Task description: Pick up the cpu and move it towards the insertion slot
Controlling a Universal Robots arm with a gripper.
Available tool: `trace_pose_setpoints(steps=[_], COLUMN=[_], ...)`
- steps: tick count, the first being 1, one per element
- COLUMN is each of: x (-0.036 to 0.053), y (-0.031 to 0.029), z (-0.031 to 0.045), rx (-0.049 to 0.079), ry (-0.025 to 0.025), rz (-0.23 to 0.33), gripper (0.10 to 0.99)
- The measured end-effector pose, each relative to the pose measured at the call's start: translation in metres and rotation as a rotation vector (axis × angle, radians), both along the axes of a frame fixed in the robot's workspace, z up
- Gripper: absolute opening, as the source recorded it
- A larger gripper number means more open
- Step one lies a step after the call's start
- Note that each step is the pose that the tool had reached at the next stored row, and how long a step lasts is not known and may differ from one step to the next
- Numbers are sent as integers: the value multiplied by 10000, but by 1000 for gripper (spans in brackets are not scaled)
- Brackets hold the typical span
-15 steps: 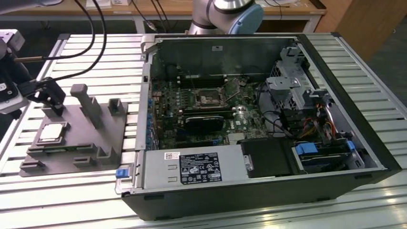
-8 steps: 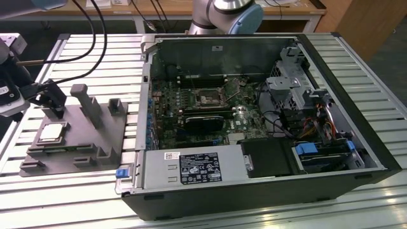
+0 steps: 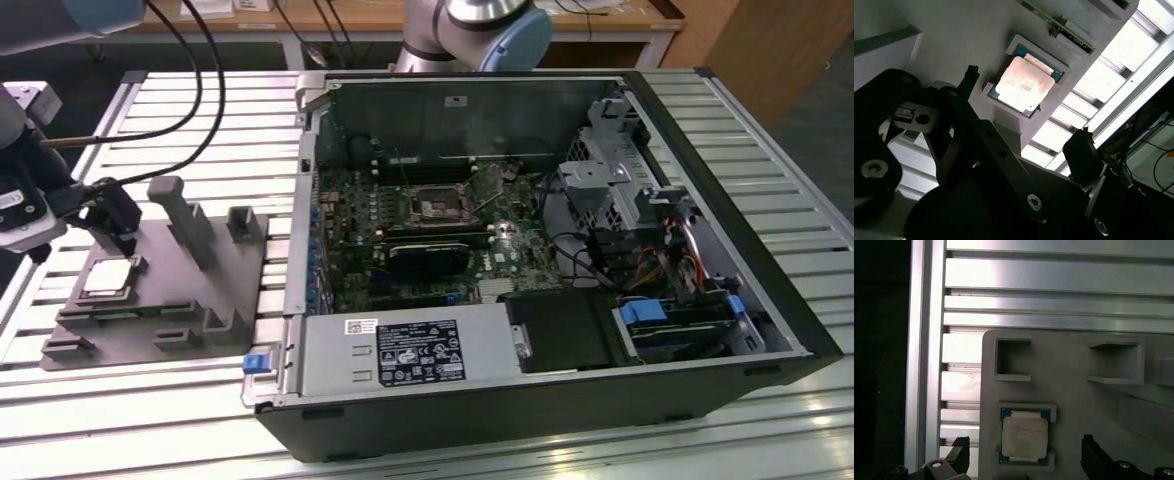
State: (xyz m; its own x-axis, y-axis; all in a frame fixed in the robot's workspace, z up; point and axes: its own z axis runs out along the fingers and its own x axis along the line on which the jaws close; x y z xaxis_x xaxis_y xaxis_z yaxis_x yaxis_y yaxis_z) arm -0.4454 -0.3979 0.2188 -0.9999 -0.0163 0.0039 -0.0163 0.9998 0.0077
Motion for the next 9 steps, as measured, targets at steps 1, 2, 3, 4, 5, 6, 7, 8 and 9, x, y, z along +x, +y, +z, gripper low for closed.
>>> trace_pose_setpoints(steps=[1, 2, 3, 4, 5, 6, 7, 8, 9], x=[-2, -3, -5, -7, -10, -12, -13, -13, -14], y=[-1, -1, -2, -2, -3, -3, -3, -3, -3], z=[-19, -36, -53, -68, -81, -95, -110, -127, -144], rx=[0, 0, 1, 0, -1, 0, 0, 0, 0], ry=[1, 1, 0, 0, 0, -1, -3, -3, -3], rz=[0, -1, 0, 0, 0, 0, -1, -1, -4], gripper=[957, 957, 957, 957, 957, 957, 957, 957, 957])
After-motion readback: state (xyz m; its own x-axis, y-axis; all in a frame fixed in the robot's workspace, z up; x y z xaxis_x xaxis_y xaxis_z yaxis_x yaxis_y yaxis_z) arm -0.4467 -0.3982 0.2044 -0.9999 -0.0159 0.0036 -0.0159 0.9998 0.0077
